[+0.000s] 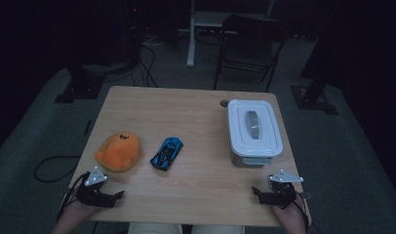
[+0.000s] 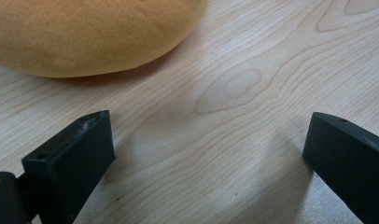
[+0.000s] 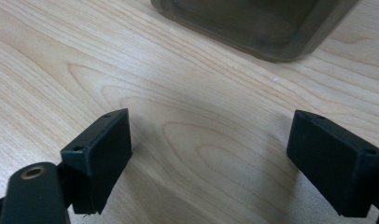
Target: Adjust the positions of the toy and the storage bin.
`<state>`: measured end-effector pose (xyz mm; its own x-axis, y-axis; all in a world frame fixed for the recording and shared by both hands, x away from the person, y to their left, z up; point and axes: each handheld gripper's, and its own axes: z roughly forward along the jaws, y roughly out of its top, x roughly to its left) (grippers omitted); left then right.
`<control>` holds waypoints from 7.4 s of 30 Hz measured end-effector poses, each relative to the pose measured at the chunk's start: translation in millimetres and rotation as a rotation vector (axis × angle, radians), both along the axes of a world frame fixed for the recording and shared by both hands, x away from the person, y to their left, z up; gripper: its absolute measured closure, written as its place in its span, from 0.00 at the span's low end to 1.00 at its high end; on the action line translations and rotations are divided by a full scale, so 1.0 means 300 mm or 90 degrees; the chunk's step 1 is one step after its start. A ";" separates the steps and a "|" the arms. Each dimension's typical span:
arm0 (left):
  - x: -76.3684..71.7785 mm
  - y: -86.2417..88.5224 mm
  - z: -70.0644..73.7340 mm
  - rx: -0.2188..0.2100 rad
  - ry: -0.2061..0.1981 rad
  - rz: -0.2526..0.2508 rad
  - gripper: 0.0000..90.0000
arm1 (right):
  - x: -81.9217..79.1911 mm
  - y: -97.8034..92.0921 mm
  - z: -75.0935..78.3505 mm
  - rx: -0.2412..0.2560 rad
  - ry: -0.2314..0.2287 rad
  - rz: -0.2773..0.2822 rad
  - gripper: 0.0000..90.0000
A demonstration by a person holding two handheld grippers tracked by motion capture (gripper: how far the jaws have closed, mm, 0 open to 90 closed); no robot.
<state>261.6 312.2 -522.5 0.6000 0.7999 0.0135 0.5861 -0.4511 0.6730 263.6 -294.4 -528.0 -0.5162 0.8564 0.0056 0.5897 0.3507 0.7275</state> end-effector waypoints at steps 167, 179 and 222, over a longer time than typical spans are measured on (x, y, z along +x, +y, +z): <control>-0.005 -0.294 0.114 0.070 0.079 -0.273 0.30 | 0.000 -0.001 0.000 0.000 -0.001 -0.010 0.16; -0.007 -0.236 0.092 0.071 0.098 -0.285 0.29 | 0.000 -0.002 0.000 -0.001 -0.001 -0.010 0.16; 0.017 -0.129 0.262 -0.022 0.009 -0.140 0.24 | 0.000 -0.002 0.001 -0.001 -0.001 -0.011 0.16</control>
<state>266.8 273.3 -443.8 0.7603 0.6493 -0.0214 0.4854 -0.5459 0.6830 263.7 -294.9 -527.9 -0.5019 0.8649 0.0040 0.5945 0.3416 0.7280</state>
